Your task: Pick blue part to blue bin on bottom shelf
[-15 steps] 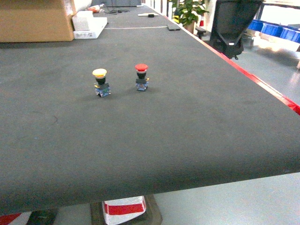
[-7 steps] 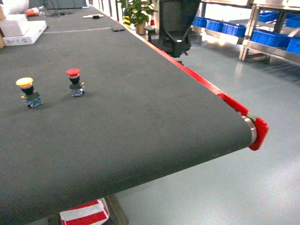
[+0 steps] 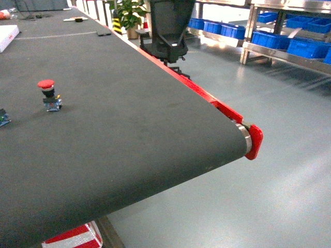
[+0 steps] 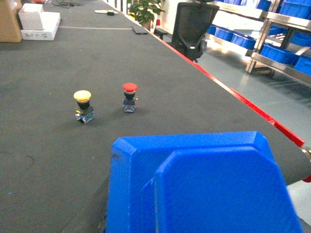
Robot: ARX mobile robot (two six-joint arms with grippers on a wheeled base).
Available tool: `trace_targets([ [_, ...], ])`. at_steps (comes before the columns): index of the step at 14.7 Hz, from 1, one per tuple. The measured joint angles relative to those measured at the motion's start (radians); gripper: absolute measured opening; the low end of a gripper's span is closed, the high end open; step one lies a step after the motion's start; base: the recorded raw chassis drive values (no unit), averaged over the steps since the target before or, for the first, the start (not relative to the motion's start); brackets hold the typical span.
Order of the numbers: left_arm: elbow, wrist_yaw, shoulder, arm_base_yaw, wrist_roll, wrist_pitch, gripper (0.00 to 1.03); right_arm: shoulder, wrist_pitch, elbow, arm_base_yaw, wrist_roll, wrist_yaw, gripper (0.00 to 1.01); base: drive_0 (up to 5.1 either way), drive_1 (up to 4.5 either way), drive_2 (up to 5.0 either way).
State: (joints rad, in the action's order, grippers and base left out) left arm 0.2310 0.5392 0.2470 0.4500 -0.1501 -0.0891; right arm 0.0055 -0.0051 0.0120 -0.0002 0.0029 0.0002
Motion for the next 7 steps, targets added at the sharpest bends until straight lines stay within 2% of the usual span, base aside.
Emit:
trace_targets([
  [7,0.0,0.0,0.0,0.0,0.0,0.0,0.44,0.0,0.0,0.0,0.0,0.0,0.0,0.98,-1.6,-1.62,-1.6],
])
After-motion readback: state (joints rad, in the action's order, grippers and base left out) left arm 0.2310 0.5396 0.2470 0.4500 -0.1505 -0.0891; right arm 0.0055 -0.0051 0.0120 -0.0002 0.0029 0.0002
